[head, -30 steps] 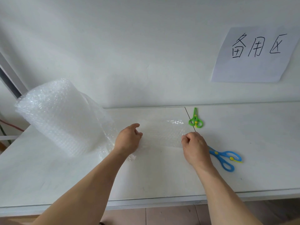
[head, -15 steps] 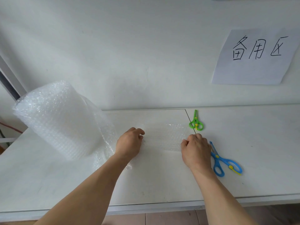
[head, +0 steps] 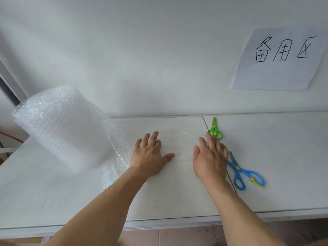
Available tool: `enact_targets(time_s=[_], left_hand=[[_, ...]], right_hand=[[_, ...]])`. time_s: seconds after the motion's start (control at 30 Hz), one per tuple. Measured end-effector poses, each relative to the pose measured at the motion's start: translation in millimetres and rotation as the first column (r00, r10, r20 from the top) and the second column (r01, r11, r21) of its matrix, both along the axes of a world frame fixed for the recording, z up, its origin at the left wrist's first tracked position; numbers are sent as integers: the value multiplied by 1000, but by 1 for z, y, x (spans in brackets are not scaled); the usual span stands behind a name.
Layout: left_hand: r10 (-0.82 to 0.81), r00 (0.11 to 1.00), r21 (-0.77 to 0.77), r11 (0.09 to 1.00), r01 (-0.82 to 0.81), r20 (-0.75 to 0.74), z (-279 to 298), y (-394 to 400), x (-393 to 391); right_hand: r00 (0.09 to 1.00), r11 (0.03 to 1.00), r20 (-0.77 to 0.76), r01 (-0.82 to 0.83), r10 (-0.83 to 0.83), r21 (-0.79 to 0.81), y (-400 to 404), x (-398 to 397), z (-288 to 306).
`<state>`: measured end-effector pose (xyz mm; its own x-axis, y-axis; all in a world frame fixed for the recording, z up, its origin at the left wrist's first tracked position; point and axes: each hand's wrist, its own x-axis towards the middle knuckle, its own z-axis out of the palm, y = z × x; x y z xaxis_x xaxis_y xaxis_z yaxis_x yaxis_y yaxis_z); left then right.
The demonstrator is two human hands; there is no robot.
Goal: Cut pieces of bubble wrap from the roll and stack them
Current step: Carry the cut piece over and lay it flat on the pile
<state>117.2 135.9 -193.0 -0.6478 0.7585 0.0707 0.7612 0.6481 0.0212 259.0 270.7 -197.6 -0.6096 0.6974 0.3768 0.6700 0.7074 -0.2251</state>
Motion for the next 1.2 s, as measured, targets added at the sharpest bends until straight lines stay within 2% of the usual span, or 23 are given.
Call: enact_targets(time_s=[0.07,0.17,0.37,0.47,0.57,0.63,0.7,0.8,0.9,1.0,1.13,1.2], left_hand=[[-9,996,-59,998,14,85,-3,0,-3],[-2,989,-128,991,21,145,-4,0,-4],[29,980,-143,990,-1,195,-1,2,-3],[51,979,-2,999,-51,196,2,2,1],[153,984,165,972,-168,96,7,-1,3],[253,966,133,957,-258,57,13,-5,3],[296,954,64,952,-299,54,18,-7,3],[336,924,32,937,-347,185,27,-3,3],[366,836,67,902,-427,408,34,-2,0],[355,741,107,862,-495,571,38,-2,-2],[344,628,122,807,-578,697,36,-3,-1],[327,609,155,781,-604,723,33,-5,2]], right_hand=[[984,992,151,-78,93,-101,-3,-3,3],[944,960,298,-54,138,-275,0,-4,4],[896,937,416,-3,158,-350,-1,-5,8],[932,949,348,16,99,-314,-6,-5,12],[973,988,225,88,-58,-124,-13,4,23],[963,983,238,152,-125,-99,-13,12,29],[945,970,295,192,-141,-149,-14,17,32],[948,942,280,226,-153,-249,-17,18,34],[961,900,231,234,-155,-367,-17,15,37],[971,830,174,233,-166,-507,-16,11,39],[972,776,126,235,-199,-586,-17,10,40],[973,749,68,213,-220,-628,-18,12,37]])
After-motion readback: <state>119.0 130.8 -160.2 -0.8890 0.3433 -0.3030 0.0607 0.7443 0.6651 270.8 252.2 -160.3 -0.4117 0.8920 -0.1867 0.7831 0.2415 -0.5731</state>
